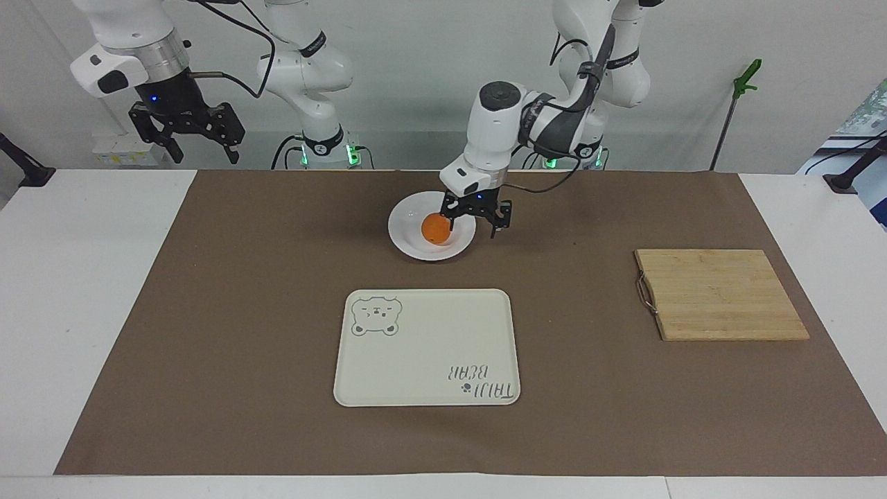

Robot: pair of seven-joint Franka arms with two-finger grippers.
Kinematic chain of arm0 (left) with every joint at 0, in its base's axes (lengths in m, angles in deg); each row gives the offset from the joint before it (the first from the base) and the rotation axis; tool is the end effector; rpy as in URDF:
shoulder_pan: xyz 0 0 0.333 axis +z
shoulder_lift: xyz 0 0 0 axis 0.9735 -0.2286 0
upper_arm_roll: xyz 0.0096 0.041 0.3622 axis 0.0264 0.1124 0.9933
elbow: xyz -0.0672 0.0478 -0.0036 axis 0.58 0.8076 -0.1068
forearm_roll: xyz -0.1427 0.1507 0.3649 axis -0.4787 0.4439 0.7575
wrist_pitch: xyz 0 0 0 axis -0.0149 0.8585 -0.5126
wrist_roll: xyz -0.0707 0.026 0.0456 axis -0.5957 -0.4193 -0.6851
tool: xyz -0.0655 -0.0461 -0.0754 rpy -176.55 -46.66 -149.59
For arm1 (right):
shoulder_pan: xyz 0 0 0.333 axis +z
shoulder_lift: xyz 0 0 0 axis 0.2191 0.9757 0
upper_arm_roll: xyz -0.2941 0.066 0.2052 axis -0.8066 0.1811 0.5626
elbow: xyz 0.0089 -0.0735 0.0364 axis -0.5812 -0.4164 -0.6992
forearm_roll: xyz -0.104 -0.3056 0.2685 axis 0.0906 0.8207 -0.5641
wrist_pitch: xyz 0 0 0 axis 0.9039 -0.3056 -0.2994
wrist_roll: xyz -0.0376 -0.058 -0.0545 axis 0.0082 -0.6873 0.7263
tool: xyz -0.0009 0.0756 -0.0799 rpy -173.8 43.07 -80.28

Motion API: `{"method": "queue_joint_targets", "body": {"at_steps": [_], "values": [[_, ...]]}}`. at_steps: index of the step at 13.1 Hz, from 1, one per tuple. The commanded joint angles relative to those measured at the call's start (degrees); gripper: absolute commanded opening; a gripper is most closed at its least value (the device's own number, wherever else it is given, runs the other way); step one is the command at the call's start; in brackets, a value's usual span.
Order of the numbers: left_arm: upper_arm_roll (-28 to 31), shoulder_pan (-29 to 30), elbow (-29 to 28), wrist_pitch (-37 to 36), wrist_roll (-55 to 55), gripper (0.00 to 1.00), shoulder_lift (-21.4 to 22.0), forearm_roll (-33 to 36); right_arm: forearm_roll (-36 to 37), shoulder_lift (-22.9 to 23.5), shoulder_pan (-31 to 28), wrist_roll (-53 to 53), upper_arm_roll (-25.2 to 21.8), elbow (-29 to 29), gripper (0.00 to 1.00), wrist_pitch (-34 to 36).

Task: Place orange and plate with both arms
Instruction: 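Withdraw the left gripper back over the cutting board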

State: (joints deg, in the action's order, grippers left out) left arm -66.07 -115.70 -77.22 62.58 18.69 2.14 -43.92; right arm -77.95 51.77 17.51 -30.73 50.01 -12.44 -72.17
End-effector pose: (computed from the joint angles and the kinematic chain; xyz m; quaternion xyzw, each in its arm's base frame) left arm 0.4862 -0.3723 0.4625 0.9903 -0.1186 0.0566 0.0449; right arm 0.5481 -0.0334 0.7156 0.9999 -0.0113 0.0085 0.0058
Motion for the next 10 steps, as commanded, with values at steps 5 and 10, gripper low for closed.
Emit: {"method": "queue_joint_targets", "body": {"at_steps": [5,10], "values": [[-0.5,21.3,11.1,-21.7,27.4,1.0,7.3,0.2,-5.5,-0.8,-2.1,7.0,-0.5,-0.7,1.0,0.1],[-0.5,31.6,25.7,-34.7,32.0,1.0,5.6,-0.3,-13.4,-0.5,-3.8,4.1,-0.6,-2.8,1.0,0.1]]}}
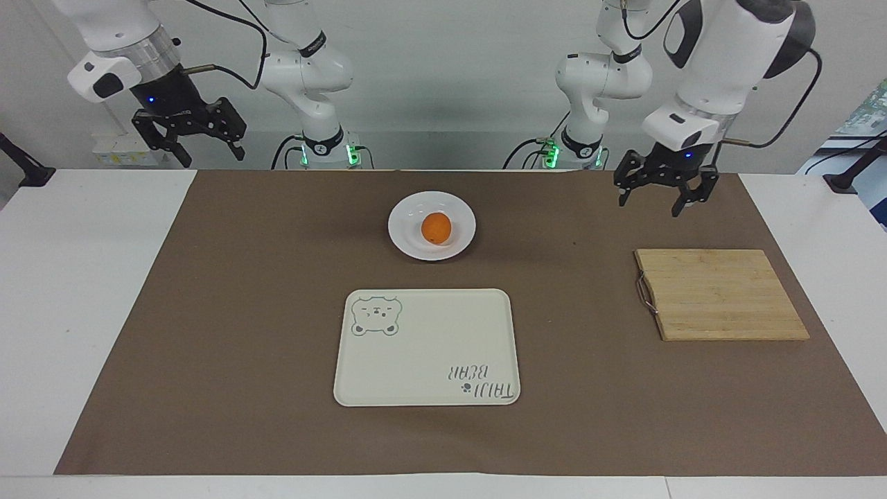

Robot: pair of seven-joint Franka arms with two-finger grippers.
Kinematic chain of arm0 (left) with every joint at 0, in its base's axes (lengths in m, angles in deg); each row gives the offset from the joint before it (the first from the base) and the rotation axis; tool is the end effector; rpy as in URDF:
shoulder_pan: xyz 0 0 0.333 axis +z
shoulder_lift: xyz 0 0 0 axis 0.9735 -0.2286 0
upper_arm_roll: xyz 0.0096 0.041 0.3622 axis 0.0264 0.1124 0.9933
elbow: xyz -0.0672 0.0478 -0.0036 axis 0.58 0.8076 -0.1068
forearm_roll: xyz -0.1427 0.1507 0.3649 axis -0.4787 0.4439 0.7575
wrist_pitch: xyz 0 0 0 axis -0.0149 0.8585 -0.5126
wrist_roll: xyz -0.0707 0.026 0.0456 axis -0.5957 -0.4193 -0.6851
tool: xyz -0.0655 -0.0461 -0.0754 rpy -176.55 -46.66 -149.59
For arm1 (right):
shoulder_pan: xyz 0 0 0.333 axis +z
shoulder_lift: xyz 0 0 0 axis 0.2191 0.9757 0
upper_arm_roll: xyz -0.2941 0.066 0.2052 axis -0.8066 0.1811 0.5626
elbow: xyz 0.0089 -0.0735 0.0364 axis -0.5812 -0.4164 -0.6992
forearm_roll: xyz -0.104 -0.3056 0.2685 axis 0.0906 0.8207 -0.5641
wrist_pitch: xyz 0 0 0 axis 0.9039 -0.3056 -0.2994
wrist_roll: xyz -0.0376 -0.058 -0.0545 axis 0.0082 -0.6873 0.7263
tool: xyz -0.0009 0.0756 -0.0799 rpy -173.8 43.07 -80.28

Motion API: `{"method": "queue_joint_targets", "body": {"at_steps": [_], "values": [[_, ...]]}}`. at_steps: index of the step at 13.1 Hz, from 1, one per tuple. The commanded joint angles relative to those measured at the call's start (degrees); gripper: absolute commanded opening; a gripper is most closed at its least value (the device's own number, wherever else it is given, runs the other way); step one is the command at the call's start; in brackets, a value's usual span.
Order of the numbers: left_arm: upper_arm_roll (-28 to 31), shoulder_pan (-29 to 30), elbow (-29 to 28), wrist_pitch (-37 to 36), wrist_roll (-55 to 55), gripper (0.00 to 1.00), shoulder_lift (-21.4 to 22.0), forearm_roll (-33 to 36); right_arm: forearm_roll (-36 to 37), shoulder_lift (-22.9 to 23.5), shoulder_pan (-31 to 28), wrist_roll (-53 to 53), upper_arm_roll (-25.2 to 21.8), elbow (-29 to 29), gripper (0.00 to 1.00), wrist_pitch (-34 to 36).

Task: Place orange and plate with both arms
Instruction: 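Withdraw the left gripper back over the cutting board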

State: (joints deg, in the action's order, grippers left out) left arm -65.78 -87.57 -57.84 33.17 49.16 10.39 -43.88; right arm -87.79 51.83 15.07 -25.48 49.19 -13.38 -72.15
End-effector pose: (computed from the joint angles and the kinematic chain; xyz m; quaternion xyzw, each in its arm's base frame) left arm 0.5652 -0.0904 0.6714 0.9881 -0.1428 0.0558 0.0152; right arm 0.5478 -0.0449 0.7084 -0.9967 -0.0129 -0.0090 0.0800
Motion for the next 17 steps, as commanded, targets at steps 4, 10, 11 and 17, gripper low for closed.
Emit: {"method": "queue_joint_targets", "body": {"at_steps": [4,10,11,17], "values": [[-0.5,5.9,15.4,-10.8,2.9,1.0,-6.7,-0.3,-8.9,-0.2,-1.7,-4.4,0.3,-3.9,1.0,-0.5],[-1.7,4.6,11.6,-12.4,2.4,1.0,-3.1,-0.4,-14.6,-0.1,-1.8,-0.2,0.3,-10.9,1.0,-6.9],[-1.6,5.2,11.6,-13.9,2.4,1.0,-3.0,-0.4,-16.5,-0.1,-1.8,-0.2,0.2,-12.3,1.0,-7.8],[-0.8,5.7,11.1,-17.5,2.4,1.0,-2.4,-0.1,-27.2,0.2,-2.8,6.1,0.2,-23.4,1.0,-13.7]]}}
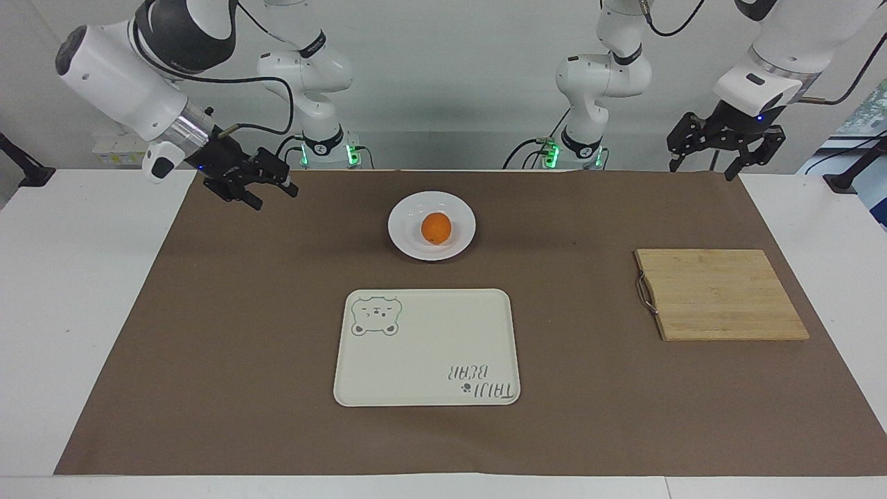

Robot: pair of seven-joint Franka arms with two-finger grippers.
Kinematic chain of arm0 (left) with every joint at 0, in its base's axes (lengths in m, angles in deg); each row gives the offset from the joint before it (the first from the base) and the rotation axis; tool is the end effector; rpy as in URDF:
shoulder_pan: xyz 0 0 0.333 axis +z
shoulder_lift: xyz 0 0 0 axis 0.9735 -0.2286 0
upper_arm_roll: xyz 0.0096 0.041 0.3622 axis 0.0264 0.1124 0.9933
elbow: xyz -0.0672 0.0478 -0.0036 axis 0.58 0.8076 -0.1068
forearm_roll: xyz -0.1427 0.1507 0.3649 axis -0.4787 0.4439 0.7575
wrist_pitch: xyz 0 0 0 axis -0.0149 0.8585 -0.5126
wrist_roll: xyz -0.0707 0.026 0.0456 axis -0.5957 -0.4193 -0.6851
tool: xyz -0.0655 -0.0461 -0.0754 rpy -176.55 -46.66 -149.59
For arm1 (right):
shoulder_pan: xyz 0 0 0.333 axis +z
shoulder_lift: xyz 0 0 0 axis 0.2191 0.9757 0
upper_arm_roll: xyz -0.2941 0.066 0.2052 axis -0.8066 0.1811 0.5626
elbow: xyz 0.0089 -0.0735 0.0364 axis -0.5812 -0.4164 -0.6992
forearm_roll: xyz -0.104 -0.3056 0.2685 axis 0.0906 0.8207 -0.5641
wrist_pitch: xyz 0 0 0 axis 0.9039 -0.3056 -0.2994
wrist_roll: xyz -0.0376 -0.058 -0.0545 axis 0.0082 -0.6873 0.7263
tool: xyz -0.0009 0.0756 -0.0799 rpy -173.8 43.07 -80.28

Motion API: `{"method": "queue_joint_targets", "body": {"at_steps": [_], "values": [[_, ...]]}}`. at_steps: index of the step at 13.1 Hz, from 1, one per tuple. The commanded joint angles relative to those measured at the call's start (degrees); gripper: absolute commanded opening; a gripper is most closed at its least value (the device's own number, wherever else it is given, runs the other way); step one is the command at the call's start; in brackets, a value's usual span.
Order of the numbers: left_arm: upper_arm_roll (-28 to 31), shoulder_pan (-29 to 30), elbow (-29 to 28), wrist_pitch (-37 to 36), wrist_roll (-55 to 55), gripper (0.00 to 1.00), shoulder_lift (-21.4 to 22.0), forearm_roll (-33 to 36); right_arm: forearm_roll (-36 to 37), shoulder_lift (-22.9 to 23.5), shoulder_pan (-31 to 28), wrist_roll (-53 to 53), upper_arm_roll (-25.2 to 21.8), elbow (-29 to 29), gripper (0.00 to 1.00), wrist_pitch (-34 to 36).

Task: Place orange and plate with both arms
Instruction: 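Move the right gripper to the rim of the white plate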

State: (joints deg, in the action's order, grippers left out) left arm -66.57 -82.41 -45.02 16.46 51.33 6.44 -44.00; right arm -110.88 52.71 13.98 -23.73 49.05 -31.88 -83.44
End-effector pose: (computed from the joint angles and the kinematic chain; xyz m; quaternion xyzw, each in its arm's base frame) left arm 0.5656 -0.0484 0.7169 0.9917 -0.1272 -0.0117 0.0151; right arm 0.5596 -0.0217 0.5690 -0.9589 0.0401 0.0295 0.2795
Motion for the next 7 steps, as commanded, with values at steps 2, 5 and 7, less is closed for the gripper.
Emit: {"method": "queue_joint_targets", "body": {"at_steps": [2,5,7], "values": [[0.0,1.5,-4.3,-0.8,0.3,1.0,3.3,0.2,-7.2,-0.9,-1.3,6.6,0.4,-9.1,1.0,-4.8],[0.0,1.8,-5.9,-0.4,0.3,1.0,4.3,0.4,-12.2,-1.8,-0.8,11.8,0.4,-15.7,1.0,-7.3],[0.0,1.7,-5.6,-0.3,0.3,1.0,4.1,0.4,-17.3,-3.2,-1.0,15.4,0.4,-20.6,1.0,-7.4]]}}
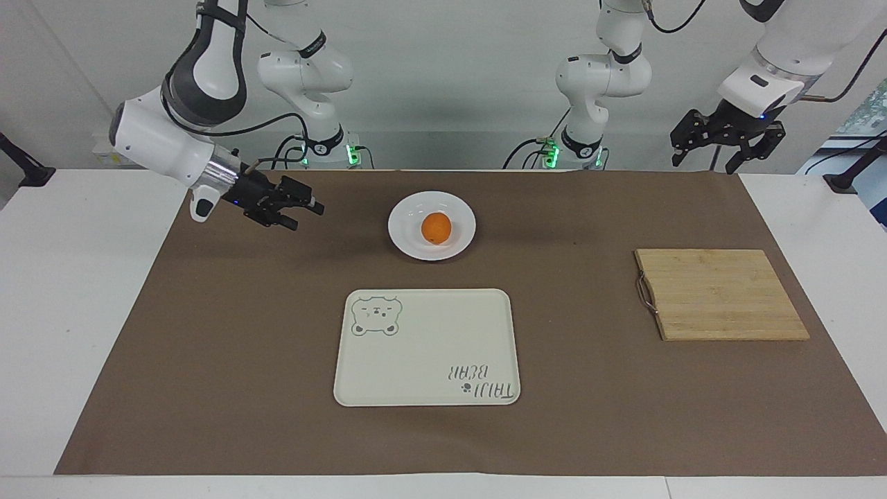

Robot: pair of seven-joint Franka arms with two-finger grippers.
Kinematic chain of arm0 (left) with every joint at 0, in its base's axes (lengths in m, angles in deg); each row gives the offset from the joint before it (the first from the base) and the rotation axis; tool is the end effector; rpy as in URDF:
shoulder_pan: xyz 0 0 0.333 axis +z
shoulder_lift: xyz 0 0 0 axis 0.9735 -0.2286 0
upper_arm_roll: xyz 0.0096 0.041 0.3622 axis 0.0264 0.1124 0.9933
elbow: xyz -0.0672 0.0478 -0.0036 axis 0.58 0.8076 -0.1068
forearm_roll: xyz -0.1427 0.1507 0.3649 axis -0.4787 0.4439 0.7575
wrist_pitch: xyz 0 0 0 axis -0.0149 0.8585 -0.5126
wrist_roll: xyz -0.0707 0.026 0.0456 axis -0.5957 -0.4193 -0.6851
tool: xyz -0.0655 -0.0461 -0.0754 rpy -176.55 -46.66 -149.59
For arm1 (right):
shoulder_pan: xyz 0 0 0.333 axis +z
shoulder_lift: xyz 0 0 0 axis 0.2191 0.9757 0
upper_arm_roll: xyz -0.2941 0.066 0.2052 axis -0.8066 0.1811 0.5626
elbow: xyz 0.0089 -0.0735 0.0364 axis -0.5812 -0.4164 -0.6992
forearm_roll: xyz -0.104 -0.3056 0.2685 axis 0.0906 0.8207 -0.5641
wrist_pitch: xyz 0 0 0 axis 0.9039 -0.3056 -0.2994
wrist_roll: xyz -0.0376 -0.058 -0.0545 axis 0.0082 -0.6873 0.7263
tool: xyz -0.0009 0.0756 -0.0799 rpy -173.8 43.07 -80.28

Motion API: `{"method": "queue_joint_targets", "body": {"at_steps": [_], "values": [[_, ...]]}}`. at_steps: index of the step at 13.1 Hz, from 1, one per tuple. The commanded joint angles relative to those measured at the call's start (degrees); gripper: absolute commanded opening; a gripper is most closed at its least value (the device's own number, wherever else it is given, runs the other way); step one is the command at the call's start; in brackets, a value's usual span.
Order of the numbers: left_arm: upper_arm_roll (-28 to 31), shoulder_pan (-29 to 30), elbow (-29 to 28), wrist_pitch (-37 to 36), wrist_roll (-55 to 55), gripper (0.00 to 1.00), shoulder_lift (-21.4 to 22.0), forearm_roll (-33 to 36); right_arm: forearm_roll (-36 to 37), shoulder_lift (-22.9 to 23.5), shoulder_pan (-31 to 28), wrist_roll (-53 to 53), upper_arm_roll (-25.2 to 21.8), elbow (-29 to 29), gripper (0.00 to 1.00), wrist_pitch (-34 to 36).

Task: Place orange and plate with both arms
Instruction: 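Move the right gripper to the rim of the white plate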

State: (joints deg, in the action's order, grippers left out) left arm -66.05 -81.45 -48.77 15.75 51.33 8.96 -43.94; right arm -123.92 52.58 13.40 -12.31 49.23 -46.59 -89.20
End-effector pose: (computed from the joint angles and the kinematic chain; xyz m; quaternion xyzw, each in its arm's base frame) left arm 0.5495 -0.0323 0.7088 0.9929 -0.1142 -0.0284 0.0163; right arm 0.5298 -0.0104 0.4630 -0.9223 0.0370 0.0460 0.3819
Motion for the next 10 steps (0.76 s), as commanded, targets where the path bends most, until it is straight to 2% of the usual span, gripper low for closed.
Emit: {"method": "queue_joint_targets", "body": {"at_steps": [1,4,6,8,10], "values": [[-0.6,0.6,-1.8,0.4,0.3,1.0,1.6,0.2,-6.9,-3.1,-0.4,9.2,0.3,-8.5,1.0,-1.9],[-0.6,0.6,-1.7,0.7,0.3,1.0,1.5,0.1,-10.0,-5.9,0.2,11.1,0.4,-14.4,1.0,-3.9],[-0.6,0.6,-1.7,0.7,0.3,1.0,1.5,0.1,-14.4,-6.9,0.7,18.2,0.5,-19.2,1.0,-6.0],[-0.6,0.6,-1.7,0.6,0.3,1.0,1.5,0.1,-15.7,-7.1,3.6,18.7,0.5,-21.3,1.0,-8.8],[-0.6,0.6,-1.7,0.6,0.3,1.0,1.5,0.1,-21.2,-7.1,6.2,22.2,0.5,-24.5,1.0,-13.4]]}}
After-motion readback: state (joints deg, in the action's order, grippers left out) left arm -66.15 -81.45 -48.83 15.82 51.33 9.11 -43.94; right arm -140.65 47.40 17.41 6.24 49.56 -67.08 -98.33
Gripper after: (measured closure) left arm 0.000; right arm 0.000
